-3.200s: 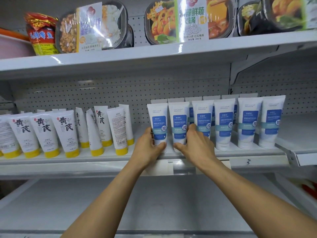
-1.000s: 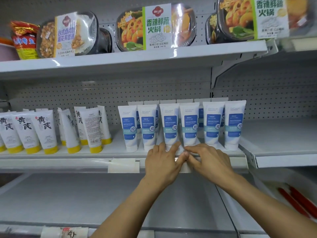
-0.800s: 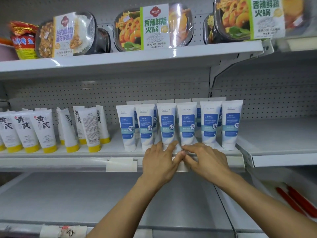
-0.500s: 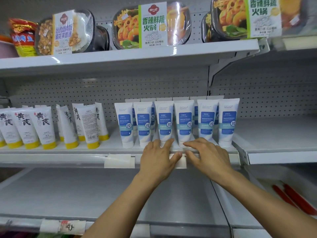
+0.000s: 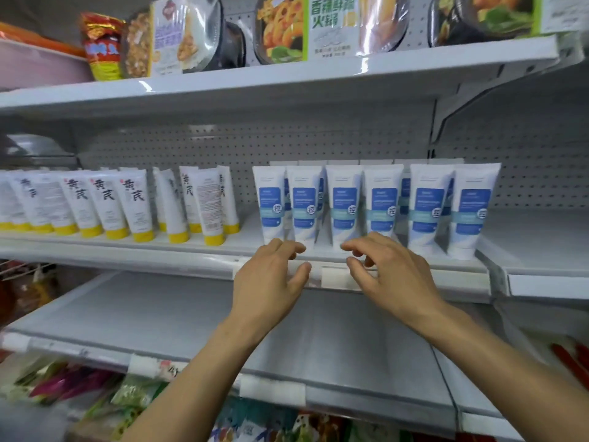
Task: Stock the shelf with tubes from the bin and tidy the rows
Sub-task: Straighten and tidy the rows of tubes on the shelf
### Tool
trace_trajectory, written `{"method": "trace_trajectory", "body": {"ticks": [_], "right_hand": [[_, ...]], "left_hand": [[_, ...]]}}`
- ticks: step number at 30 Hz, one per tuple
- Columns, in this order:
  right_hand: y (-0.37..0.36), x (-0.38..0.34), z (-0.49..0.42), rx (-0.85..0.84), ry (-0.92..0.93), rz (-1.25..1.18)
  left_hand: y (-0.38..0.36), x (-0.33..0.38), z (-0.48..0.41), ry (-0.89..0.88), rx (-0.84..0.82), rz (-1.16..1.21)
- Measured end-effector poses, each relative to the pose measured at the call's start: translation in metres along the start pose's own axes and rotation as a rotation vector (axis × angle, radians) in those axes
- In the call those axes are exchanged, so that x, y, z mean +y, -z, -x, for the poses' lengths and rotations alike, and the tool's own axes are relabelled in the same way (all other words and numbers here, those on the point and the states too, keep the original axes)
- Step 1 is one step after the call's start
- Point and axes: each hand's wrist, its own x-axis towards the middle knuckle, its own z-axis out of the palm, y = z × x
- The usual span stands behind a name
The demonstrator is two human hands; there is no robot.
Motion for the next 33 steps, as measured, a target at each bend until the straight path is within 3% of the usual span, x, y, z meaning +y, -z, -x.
{"method": "trace_trajectory", "body": {"ticks": [8,20,26,33], "right_hand": [[-0.033,-0.089,-0.045,-0.049,0.163,-0.074],[-0.031,-0.190,-0.176,0.116,0.266,0.101],[-0.032,-0.206,-0.248,-0.104,0.103,0.224],[-0.063,-0.196,-0.307,-0.424,0.011,0.221]], "left_hand": [[0.065,-0.078,-0.012,-0.011,0.032,0.007],[0.176,-0.216,-0.119,-0.338,-0.028,0.004],[0.191,-0.248,-0.199,-0.385,-0.136,0.028],[0.159,-0.266,-0.269,-0.392,-0.412,-0.011]]}}
